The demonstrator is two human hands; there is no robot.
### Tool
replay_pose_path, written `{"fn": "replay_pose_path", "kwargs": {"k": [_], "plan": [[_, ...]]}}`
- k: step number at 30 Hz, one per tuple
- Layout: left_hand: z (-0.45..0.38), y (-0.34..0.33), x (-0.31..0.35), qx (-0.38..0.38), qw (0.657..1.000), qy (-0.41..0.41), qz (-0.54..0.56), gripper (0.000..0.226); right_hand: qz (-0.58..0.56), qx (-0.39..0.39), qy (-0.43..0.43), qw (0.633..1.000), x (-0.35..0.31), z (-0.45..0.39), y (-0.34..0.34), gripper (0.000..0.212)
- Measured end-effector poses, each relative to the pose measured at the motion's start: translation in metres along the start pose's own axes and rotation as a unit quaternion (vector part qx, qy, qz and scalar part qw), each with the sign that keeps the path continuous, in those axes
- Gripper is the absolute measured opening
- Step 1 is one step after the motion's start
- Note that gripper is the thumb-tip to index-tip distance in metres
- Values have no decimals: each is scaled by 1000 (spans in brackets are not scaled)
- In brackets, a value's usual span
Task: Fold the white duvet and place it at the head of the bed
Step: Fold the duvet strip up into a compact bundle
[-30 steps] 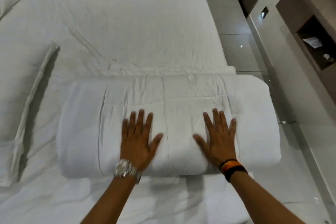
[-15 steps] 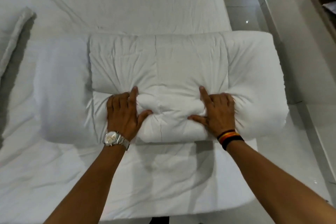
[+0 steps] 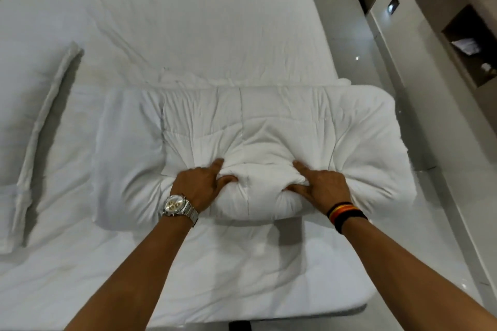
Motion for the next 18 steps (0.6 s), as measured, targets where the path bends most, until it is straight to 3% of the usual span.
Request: {"fn": "replay_pose_path", "kwargs": {"k": [5, 8, 13, 18], "plan": [[50, 48, 18, -28, 998, 42, 41, 92, -46, -28, -23, 998, -14, 53, 40, 111], [88, 83, 34, -67, 995, 57, 44, 68, -92, -38, -32, 995, -24, 98, 73, 98], [170, 124, 66, -190, 978, 55, 61, 84, -194, -110, -67, 972, -28, 201, 113, 89], [169, 162, 74, -214, 968, 66, 110, 73, -221, -101, -89, 966, -21, 210, 147, 102]]}}
Point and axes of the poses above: each hand's wrist, its own z-axis away from the middle knuckle, its own y-axis out of the back of the hand, x = y × z, the point moved 4 cm from there along -z, towards the middle knuckle, and after that the axes turned 15 degrees about x, right-handed, at the moved point
